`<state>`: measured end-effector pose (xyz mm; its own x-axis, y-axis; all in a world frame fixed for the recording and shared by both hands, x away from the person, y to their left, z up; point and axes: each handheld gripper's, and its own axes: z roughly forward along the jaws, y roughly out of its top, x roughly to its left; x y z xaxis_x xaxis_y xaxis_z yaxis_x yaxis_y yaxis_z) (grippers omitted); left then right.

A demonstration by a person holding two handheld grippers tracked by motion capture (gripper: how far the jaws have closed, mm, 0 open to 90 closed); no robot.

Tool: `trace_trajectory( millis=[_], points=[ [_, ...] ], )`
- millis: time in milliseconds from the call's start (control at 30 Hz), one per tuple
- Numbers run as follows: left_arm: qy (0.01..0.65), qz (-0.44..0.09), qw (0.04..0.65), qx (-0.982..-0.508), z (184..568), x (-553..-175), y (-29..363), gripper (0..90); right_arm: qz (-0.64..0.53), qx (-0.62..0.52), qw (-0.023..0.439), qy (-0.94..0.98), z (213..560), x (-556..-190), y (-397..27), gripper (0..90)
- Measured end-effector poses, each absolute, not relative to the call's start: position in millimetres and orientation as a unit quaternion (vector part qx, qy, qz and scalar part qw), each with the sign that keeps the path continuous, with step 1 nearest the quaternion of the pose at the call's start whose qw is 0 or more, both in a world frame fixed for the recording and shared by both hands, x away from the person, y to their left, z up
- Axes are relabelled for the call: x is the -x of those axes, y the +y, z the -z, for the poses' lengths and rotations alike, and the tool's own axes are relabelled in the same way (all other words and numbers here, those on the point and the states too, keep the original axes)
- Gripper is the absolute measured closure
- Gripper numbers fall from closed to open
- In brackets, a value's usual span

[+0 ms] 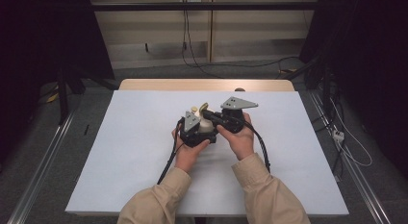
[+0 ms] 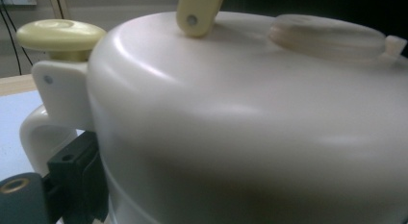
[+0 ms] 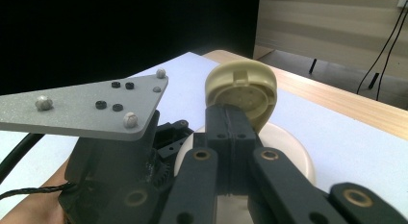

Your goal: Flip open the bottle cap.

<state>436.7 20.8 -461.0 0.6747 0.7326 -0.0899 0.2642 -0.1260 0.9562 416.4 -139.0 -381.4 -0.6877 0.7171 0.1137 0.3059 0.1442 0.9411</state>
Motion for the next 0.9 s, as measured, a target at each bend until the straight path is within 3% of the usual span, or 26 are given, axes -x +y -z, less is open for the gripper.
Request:
trace_trajectory(
  millis=[900],
  points=[
    [0.346,-0.206,0.564,-0.721,461.0,-436.9,20.9,5.8,-0.553,-0.346,0.192,0.734,381.5,-421.1,-135.4,90.0]
  ],
)
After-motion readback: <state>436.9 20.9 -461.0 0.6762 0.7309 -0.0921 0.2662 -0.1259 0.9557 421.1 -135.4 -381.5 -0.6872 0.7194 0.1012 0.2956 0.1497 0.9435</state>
